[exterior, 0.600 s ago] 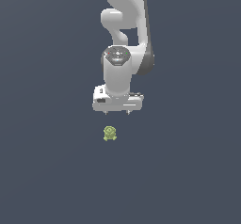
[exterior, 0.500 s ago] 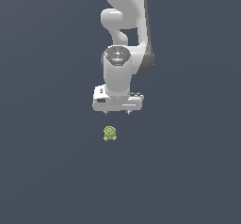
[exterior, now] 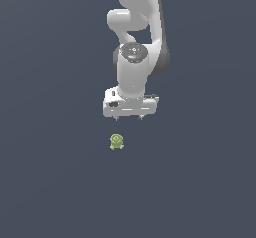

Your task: Pick up the object and move it to a goal position.

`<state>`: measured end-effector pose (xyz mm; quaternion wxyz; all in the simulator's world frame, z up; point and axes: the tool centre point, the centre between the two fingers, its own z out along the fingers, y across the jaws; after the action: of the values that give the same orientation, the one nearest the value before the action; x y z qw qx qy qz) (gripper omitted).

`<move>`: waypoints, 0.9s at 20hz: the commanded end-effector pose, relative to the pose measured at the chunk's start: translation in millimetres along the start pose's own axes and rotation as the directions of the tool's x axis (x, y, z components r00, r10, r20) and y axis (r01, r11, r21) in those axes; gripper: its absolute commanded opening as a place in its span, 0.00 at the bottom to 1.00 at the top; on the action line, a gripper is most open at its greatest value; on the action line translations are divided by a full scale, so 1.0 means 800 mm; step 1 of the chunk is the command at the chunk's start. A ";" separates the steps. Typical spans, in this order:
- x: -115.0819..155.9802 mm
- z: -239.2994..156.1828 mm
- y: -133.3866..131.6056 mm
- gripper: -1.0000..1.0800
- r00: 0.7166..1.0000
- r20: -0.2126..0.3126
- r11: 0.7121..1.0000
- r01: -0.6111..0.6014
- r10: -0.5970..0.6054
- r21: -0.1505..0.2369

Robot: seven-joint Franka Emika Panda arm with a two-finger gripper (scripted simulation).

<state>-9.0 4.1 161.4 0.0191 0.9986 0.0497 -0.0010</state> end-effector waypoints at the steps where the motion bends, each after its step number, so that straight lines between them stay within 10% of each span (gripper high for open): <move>1: 0.000 0.000 0.000 0.96 1.000 0.000 1.000 0.001 -0.001 -0.001; 18: 0.039 0.072 0.060 0.96 1.000 -0.002 0.999 -0.021 0.021 0.031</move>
<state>23.4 -38.2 111.2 0.0054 0.9992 0.0400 -0.0012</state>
